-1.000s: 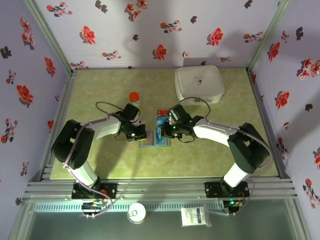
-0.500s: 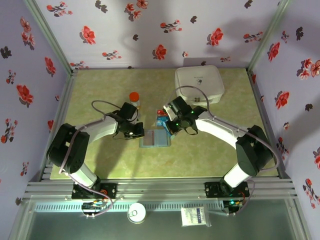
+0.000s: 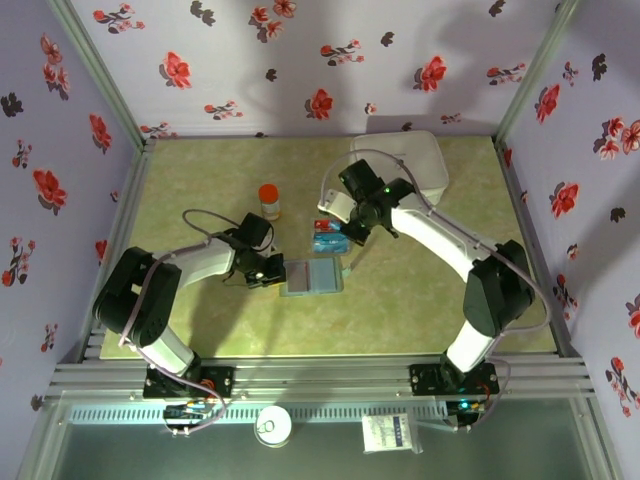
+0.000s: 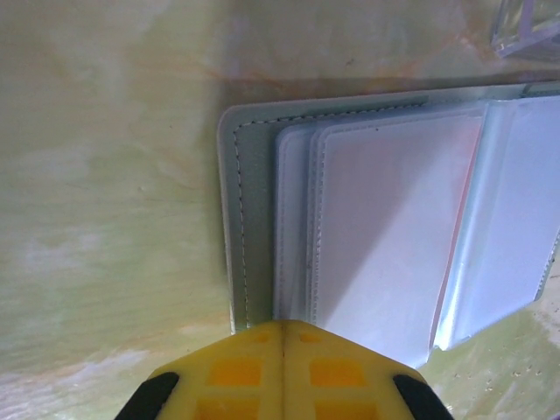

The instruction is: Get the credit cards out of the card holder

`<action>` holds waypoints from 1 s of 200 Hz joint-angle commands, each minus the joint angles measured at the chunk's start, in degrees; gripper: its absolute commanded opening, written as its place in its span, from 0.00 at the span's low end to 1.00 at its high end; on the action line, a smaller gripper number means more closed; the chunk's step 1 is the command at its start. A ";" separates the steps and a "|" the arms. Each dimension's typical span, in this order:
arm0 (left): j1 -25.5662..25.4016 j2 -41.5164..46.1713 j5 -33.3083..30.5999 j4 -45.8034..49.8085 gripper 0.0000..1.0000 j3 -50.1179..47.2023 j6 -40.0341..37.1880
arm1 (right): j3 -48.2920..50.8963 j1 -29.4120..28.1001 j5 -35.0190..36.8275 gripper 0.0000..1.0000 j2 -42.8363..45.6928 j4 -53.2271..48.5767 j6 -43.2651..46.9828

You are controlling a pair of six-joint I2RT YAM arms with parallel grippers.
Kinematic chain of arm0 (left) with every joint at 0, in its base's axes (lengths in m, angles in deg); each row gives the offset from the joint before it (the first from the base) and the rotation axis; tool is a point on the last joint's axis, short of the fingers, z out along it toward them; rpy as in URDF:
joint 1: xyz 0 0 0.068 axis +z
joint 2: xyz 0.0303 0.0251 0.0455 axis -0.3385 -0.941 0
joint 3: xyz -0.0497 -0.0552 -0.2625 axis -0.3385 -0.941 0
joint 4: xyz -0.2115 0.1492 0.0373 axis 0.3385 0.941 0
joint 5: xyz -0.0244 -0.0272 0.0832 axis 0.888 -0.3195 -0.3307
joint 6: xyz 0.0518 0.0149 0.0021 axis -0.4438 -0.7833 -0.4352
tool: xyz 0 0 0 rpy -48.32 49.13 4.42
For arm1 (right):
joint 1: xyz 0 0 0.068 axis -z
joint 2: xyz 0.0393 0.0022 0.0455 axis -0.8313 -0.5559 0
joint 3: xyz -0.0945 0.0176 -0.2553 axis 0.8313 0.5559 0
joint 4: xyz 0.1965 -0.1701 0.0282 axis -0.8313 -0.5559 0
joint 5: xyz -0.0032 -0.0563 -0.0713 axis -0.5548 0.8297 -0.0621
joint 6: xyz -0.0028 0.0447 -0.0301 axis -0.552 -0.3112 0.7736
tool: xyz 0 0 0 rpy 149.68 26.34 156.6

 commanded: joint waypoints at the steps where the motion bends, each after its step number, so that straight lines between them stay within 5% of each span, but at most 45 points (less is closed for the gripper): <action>1: 0.31 0.40 1.18 -0.77 0.00 -1.30 0.82 | -5.18 0.87 -3.63 0.00 -3.69 -6.89 8.54; 119: 4.25 7.64 -0.96 5.63 0.01 -0.37 -1.95 | -30.44 1.58 -9.15 0.00 -24.60 -23.51 19.58; 200: 5.76 7.68 -0.49 7.14 0.01 1.41 -3.59 | -37.29 2.26 -10.53 0.00 -32.07 -28.56 21.62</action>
